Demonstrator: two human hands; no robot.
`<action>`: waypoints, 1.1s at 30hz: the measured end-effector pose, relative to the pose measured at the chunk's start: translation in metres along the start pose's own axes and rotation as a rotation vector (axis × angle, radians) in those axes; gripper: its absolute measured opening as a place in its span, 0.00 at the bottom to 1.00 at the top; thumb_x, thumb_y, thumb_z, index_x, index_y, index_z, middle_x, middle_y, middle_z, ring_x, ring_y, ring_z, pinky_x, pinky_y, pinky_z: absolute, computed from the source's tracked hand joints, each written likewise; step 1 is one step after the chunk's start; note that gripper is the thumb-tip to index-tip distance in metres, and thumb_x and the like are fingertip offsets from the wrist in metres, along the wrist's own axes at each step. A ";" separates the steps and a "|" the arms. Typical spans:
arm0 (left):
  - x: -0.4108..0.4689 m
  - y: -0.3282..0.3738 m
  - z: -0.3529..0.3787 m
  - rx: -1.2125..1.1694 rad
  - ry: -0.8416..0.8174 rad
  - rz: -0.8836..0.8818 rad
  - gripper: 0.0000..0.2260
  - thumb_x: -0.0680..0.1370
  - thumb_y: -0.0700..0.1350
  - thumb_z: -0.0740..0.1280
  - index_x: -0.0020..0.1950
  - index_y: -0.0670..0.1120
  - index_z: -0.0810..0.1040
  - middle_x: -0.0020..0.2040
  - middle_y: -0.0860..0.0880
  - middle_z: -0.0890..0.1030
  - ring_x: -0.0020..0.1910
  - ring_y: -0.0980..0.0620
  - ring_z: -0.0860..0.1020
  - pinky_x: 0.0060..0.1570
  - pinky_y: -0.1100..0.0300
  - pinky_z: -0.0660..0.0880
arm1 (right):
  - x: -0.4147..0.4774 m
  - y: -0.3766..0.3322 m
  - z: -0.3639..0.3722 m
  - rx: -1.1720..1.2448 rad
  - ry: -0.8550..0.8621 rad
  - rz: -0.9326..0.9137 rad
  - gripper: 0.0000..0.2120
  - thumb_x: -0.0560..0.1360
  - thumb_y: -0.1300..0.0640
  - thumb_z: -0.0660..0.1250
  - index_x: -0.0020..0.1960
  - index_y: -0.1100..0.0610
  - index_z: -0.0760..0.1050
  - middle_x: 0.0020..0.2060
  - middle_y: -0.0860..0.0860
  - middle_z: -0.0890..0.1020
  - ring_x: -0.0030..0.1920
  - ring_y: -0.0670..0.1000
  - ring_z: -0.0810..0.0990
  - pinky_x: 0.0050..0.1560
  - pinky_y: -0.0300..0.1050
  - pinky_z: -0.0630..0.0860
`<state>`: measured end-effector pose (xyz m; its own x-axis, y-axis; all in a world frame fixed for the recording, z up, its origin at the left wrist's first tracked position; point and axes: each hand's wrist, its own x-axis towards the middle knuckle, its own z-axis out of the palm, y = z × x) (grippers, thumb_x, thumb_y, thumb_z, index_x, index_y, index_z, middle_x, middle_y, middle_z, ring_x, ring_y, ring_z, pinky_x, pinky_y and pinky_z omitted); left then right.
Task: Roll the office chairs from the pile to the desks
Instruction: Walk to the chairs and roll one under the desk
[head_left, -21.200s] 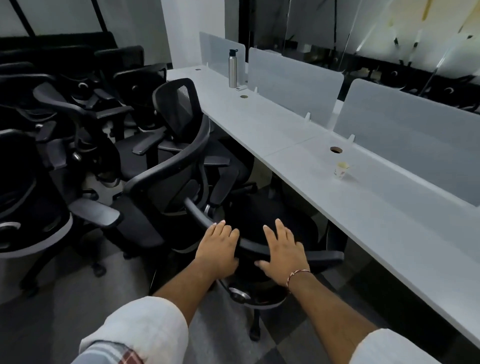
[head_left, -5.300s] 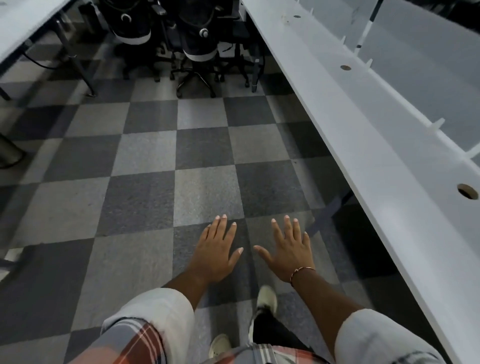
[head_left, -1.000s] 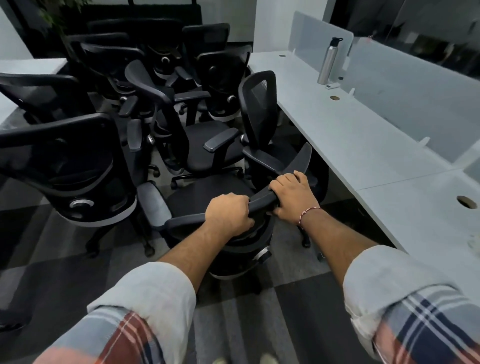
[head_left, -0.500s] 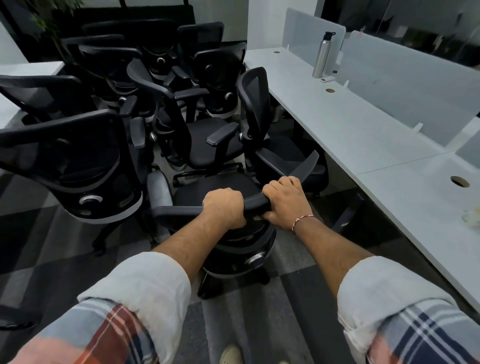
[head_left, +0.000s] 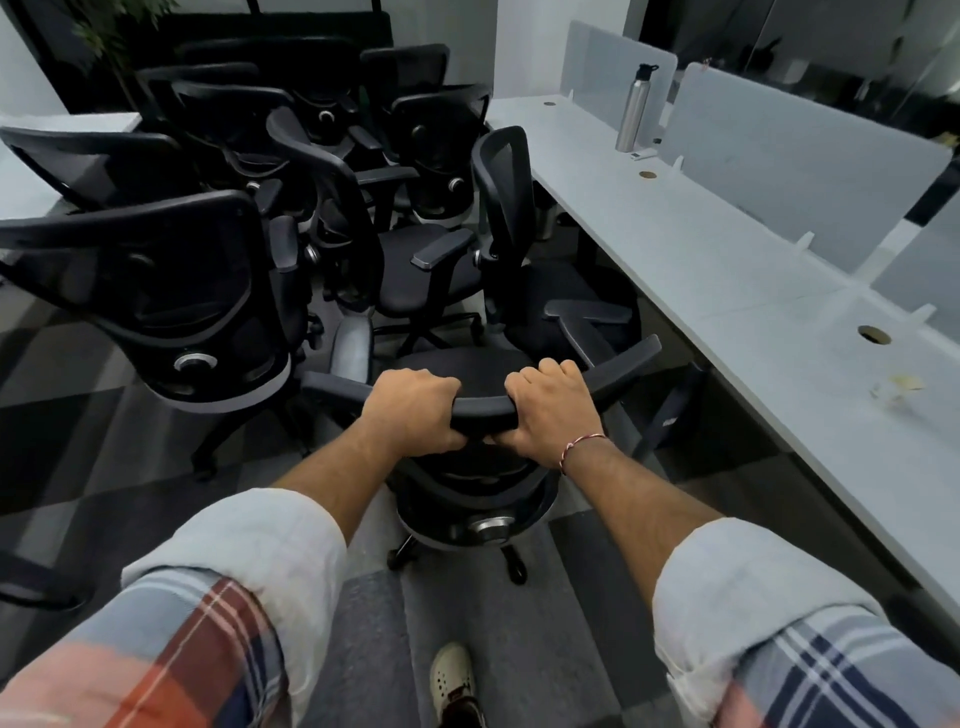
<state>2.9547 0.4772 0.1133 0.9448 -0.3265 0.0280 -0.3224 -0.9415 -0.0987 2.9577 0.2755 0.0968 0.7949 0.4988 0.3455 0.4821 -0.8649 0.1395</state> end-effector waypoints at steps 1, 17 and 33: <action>-0.006 0.004 0.000 0.002 0.002 0.017 0.17 0.68 0.67 0.66 0.41 0.55 0.68 0.32 0.55 0.71 0.33 0.51 0.73 0.37 0.56 0.72 | -0.007 0.000 -0.004 0.007 0.012 -0.039 0.26 0.63 0.31 0.70 0.39 0.53 0.70 0.34 0.50 0.76 0.38 0.54 0.72 0.42 0.49 0.63; -0.085 0.092 -0.011 -0.051 0.087 0.143 0.18 0.69 0.68 0.66 0.41 0.53 0.74 0.30 0.55 0.70 0.34 0.51 0.76 0.35 0.58 0.67 | -0.120 0.020 -0.064 -0.019 -0.303 0.111 0.30 0.62 0.20 0.61 0.42 0.48 0.70 0.32 0.44 0.75 0.37 0.49 0.77 0.40 0.46 0.70; -0.143 0.058 -0.020 -0.039 0.032 0.304 0.19 0.70 0.70 0.66 0.39 0.55 0.71 0.31 0.56 0.71 0.33 0.53 0.74 0.36 0.58 0.68 | -0.171 -0.088 -0.101 -0.079 -0.317 0.372 0.31 0.65 0.22 0.60 0.41 0.51 0.67 0.33 0.45 0.77 0.35 0.50 0.78 0.34 0.44 0.65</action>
<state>2.7996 0.4673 0.1231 0.8026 -0.5955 0.0348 -0.5926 -0.8026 -0.0690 2.7423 0.2607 0.1188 0.9866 0.1373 0.0879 0.1248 -0.9830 0.1348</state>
